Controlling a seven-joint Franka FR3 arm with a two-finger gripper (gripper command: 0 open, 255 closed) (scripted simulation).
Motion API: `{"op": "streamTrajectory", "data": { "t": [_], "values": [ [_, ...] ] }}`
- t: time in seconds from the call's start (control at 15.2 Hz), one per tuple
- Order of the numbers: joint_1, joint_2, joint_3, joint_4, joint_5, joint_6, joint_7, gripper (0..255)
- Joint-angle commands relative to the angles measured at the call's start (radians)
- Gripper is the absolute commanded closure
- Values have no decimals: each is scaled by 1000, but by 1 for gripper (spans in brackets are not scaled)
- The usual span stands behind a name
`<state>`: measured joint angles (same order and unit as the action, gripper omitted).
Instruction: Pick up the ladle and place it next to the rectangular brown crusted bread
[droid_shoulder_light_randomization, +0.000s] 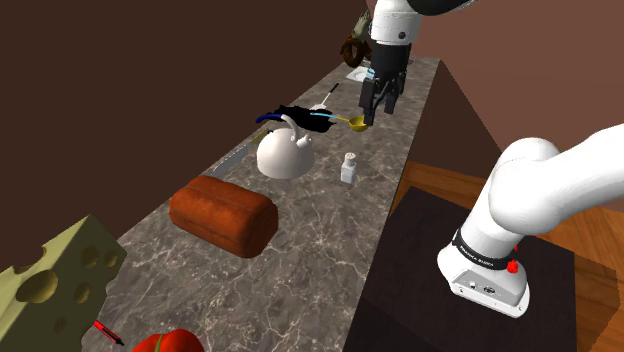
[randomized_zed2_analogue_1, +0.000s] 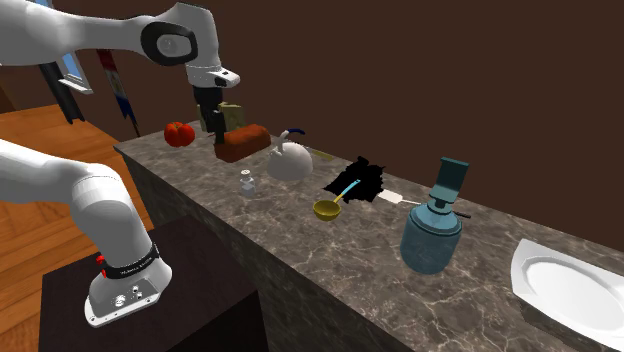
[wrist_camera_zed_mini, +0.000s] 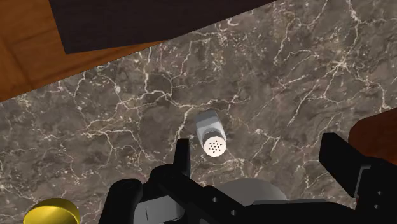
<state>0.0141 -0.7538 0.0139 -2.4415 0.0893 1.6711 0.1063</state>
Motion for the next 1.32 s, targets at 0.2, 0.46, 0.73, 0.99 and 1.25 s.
{"op": "streamTrajectory", "data": {
  "t": [0.2, 0.46, 0.73, 0.99, 1.25],
  "values": [
    [-15, 58, -60, -5, -33, 64, -87, 0],
    [-31, 155, -137, 9, -64, 148, -203, 0],
    [-40, 273, -211, 49, -77, 228, -319, 0],
    [-41, 408, -281, 113, -66, 297, -438, 0],
    [-41, 555, -343, 201, -27, 349, -565, 0]
  ]
}}
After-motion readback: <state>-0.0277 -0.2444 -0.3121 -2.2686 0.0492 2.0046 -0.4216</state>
